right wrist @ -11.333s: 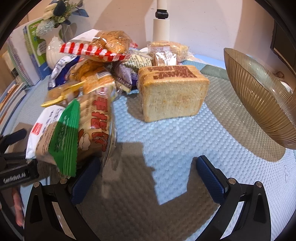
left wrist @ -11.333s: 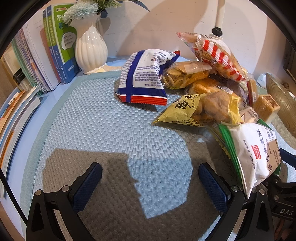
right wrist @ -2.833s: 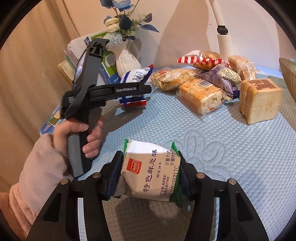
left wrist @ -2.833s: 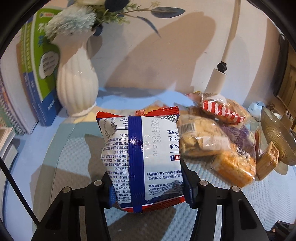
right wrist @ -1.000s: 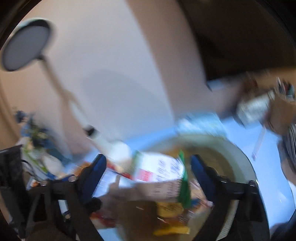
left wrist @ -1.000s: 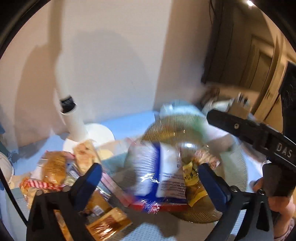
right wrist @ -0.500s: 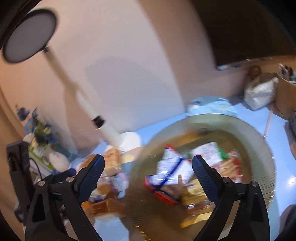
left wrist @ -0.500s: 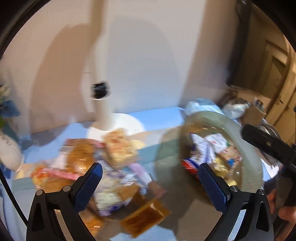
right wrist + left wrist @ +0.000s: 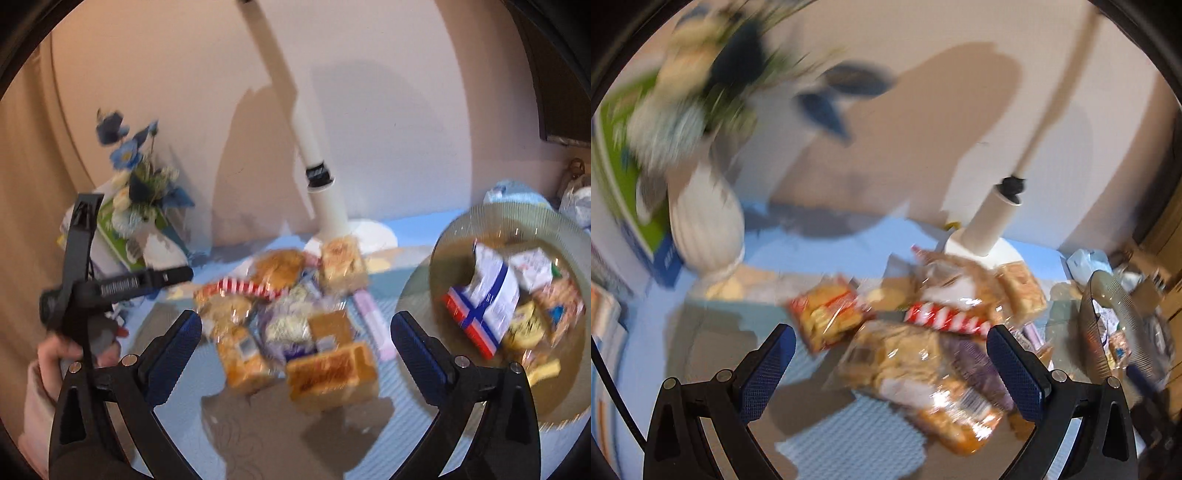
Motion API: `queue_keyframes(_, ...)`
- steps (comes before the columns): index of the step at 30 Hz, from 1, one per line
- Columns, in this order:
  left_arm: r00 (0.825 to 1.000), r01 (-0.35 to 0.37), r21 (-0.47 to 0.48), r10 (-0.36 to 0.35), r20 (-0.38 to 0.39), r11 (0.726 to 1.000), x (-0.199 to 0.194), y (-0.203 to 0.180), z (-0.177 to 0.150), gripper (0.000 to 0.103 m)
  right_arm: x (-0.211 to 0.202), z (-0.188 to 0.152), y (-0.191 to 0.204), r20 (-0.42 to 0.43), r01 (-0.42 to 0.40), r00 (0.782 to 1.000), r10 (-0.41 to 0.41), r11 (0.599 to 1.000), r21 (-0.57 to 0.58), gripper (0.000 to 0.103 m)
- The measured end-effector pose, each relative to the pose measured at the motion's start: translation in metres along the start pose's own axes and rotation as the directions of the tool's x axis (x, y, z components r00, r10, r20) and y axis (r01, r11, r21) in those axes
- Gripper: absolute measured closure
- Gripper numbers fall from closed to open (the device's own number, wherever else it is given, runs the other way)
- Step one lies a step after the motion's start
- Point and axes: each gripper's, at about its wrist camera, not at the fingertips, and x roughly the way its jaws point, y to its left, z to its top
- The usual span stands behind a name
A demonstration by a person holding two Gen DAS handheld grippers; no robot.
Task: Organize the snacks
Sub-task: 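Grasp the clear round-biscuit bag with the left tool while the right tool grasps the bread loaf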
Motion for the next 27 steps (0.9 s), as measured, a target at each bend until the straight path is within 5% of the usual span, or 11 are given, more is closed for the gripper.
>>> queue_keyframes(13, 0.993, 0.062, 0.041, -0.057, -0.099, 0.997, 0.066, 0.002, -0.04, 0.0, 0.049, -0.061, -0.022, -0.088, 0.104, 0.991, -0.1, 0.993, 0.047, 0.0)
queue_keyframes(17, 0.993, 0.11, 0.021, -0.109, -0.052, 0.994, 0.08, 0.005, -0.048, 0.0, 0.065, -0.062, -0.038, -0.16, 0.069, 0.986, -0.048, 0.989, 0.128, 0.0)
queue_keyframes(27, 0.993, 0.116, 0.012, -0.116, -0.008, 0.993, 0.079, 0.004, -0.052, 0.0, 0.063, -0.061, -0.043, -0.128, 0.031, 0.992, -0.008, 0.984, 0.173, 0.0)
